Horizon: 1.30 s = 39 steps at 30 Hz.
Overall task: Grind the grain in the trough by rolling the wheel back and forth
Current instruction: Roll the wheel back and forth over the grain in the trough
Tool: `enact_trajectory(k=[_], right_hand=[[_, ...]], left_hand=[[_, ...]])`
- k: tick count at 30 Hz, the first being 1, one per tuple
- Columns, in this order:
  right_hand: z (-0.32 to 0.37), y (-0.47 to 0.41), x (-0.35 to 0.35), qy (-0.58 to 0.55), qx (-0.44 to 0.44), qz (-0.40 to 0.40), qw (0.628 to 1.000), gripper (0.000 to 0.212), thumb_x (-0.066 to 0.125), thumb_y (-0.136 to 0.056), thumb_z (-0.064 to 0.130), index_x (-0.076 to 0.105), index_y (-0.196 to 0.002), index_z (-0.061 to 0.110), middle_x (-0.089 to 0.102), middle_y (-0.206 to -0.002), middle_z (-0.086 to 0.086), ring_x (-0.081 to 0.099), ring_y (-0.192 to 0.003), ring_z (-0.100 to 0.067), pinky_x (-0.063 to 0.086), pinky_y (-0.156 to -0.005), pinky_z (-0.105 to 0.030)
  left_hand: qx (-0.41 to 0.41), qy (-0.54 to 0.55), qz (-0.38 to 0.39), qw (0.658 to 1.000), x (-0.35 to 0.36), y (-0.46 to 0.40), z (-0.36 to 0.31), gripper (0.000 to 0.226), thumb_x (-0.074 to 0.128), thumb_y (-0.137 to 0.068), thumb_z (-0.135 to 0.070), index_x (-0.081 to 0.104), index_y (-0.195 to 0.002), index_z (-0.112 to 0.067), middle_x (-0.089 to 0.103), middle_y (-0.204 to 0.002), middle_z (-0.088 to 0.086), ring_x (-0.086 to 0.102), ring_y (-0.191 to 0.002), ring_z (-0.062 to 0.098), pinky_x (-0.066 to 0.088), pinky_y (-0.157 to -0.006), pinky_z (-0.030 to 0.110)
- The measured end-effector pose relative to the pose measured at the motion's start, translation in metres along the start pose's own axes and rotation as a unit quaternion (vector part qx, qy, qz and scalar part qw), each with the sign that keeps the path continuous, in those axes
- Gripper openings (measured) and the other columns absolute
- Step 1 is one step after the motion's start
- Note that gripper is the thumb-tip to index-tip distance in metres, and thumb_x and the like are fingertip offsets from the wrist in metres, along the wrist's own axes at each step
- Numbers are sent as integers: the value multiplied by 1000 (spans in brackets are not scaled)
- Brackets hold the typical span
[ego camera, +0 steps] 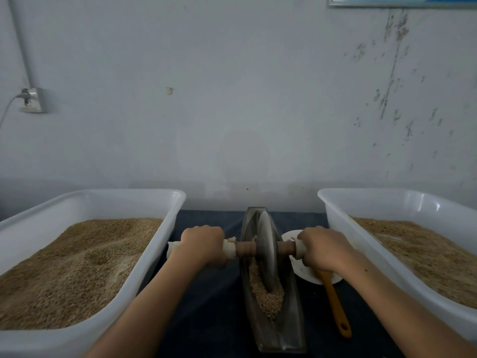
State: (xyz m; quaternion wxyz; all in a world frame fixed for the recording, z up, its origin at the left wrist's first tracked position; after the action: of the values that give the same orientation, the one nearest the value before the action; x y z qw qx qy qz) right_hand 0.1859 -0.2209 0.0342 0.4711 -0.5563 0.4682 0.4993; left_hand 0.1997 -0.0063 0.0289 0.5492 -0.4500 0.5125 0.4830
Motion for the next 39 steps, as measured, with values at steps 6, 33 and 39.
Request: enact_trajectory(k=[6,33,39], right_hand=[[2,-3,-1,-7,-2,-139,990,14,52,-92,21,45,-84,30,56,-83,9,52,-77,-12,38,-79,-27],[-4,-10,4,-26,23,-57,998,11,59,-89,21,59,-99,25,64,-95,3,61,-86,-14,48,-84,-29],[-3,-3,2,-14,8,12,1000,19,63,-86,21,63,-105,22,65,-93,2,61,-82,-13,42,-68,-23]], left_hand=[[-7,3,-71,997,-2,-1,0,27,67,-81,-32,61,-105,-20,64,-98,-1,61,-92,17,46,-82,31],[-12,-42,-125,991,-11,-2,-6,17,60,-86,-30,59,-99,-20,63,-97,-2,59,-88,17,38,-70,28],[-7,-32,-37,999,-3,0,-3,32,67,-82,-33,59,-110,-18,64,-101,0,61,-93,17,42,-75,28]])
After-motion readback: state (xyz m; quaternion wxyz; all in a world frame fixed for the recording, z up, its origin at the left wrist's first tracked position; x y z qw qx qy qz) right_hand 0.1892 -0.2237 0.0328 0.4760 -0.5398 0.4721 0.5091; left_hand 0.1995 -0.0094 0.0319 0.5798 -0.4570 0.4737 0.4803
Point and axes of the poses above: each hand's wrist, its own y-axis away from the middle knuckle, its own x-axis out of the palm, z = x × y, the point moved 6 cm from there along -y, towards the middle knuckle
